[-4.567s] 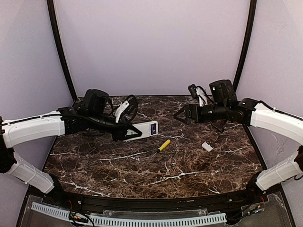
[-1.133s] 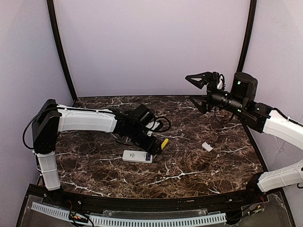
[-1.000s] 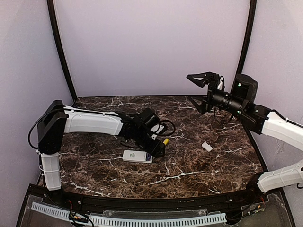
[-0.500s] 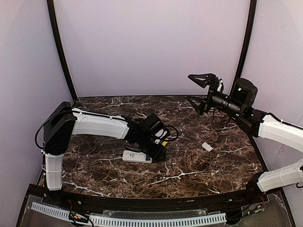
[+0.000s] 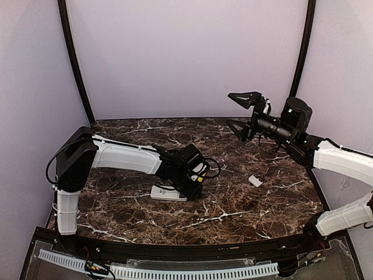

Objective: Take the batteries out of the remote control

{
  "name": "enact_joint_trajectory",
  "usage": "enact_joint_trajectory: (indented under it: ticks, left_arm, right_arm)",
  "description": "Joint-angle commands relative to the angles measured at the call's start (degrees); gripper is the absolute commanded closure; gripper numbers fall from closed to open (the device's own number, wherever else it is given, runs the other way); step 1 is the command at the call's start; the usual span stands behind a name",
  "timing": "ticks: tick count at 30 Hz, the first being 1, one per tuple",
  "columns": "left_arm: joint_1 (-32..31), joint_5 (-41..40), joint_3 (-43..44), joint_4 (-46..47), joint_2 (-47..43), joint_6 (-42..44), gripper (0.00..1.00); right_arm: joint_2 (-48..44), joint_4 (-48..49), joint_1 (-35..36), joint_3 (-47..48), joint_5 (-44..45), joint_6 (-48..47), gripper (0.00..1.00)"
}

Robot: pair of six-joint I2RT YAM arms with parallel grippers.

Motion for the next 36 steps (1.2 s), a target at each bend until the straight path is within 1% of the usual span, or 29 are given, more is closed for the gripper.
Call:
enact_joint_trajectory:
  ticks: [1, 2, 3, 7, 10, 12, 15, 22, 25, 28, 31, 36]
  left_arm:
    - [-0.72, -2.95, 0.7, -2.35, 0.35, 1.21, 0.64]
    - [-0.77, -3.11, 0.76, -2.36, 0.4, 1.26, 0.67]
    - [-0.81, -3.29, 0.78, -2.4, 0.41, 1.34, 0.72]
    - [-0.85, -3.35, 0.8, -2.34, 0.73, 1.9, 0.84]
    - [-0.85, -3.35, 1.0, -2.19, 0.77, 2.55, 0.96]
    - [-0.83, -3.35, 1.5, -2.41, 0.76, 3.14, 0.99]
    - [-0.84, -2.51, 3.09, -3.26, 0.65, 4.24, 1.0]
    - [-0.67, 3.77, 6.29, -5.8, -1.08, 8.18, 1.0]
    - [-0.26, 7.21, 7.36, -7.77, -2.8, 9.73, 1.0]
    - [0.3, 12.2, 7.67, -9.57, -4.74, 11.65, 1.0]
    - [0.97, 15.33, 8.01, -12.43, -7.44, 13.54, 1.0]
    - [1.64, 21.88, 8.84, -16.27, -10.93, 19.14, 1.0]
  right_arm:
    - [2.25, 2.14, -0.11, 1.93, -1.98, -0.05, 0.01]
    - [2.83, 1.93, 0.0, 2.26, -2.46, -0.22, 0.01]
    - [3.3, 1.82, 0.09, 2.41, -2.78, -0.46, 0.01]
    - [3.15, -1.29, 0.13, 1.71, -1.83, -2.08, 0.01]
    - [1.51, -6.44, 0.13, 0.97, 1.08, -5.48, 0.01]
    - [0.04, -10.9, -0.16, 0.62, 3.29, -8.65, 0.01]
    - [-2.71, -16.6, -1.04, -0.95, 6.37, -14.27, 0.02]
    - [-12.93, -27.13, -3.64, -6.29, 14.41, -29.92, 0.01]
    - [-16.69, -30.87, -4.13, -7.09, 15.62, -38.25, 0.02]
    - [-20.3, -32.79, -4.31, -7.35, 14.99, -47.07, 0.01]
    - [-22.92, -34.67, -4.51, -6.75, 11.91, -55.72, 0.01]
    - [-22.0, -38.98, -4.8, -3.77, 4.68, -63.48, 0.01]
